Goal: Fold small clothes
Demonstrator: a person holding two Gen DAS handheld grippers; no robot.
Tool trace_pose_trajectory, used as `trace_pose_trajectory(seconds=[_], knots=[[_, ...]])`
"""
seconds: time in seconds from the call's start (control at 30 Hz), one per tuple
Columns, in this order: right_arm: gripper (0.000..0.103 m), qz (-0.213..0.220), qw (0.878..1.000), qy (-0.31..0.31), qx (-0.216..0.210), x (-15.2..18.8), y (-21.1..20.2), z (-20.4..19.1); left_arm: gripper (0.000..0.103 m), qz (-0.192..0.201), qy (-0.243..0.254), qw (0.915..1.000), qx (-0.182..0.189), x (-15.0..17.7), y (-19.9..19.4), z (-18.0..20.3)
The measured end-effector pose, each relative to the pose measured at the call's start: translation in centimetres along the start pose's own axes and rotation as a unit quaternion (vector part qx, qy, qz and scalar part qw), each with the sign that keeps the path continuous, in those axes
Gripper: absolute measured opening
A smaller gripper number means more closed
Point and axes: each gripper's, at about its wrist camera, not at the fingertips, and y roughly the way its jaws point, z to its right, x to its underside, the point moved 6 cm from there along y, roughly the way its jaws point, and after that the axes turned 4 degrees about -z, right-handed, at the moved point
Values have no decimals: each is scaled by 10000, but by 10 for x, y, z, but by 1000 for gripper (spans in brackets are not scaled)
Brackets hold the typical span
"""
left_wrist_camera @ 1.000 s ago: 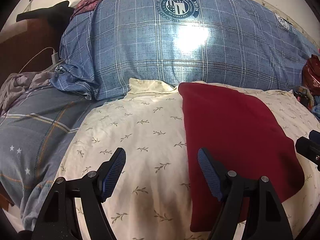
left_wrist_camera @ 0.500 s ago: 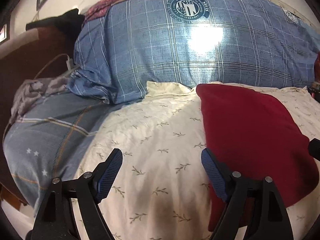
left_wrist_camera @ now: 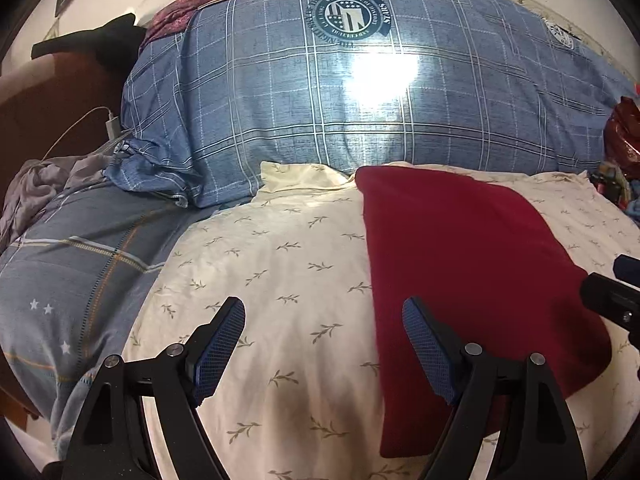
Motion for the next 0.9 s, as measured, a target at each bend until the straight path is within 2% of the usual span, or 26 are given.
trace_pose_trajectory(seconds=[0.2, 0.9], knots=[[78, -62, 10000, 7, -5, 2, 3, 0, 81, -6, -131, 9998, 151, 2, -2, -5], [78, -155, 9999, 3, -56, 4, 10, -4, 81, -105, -193, 9996, 171, 0, 3, -4]])
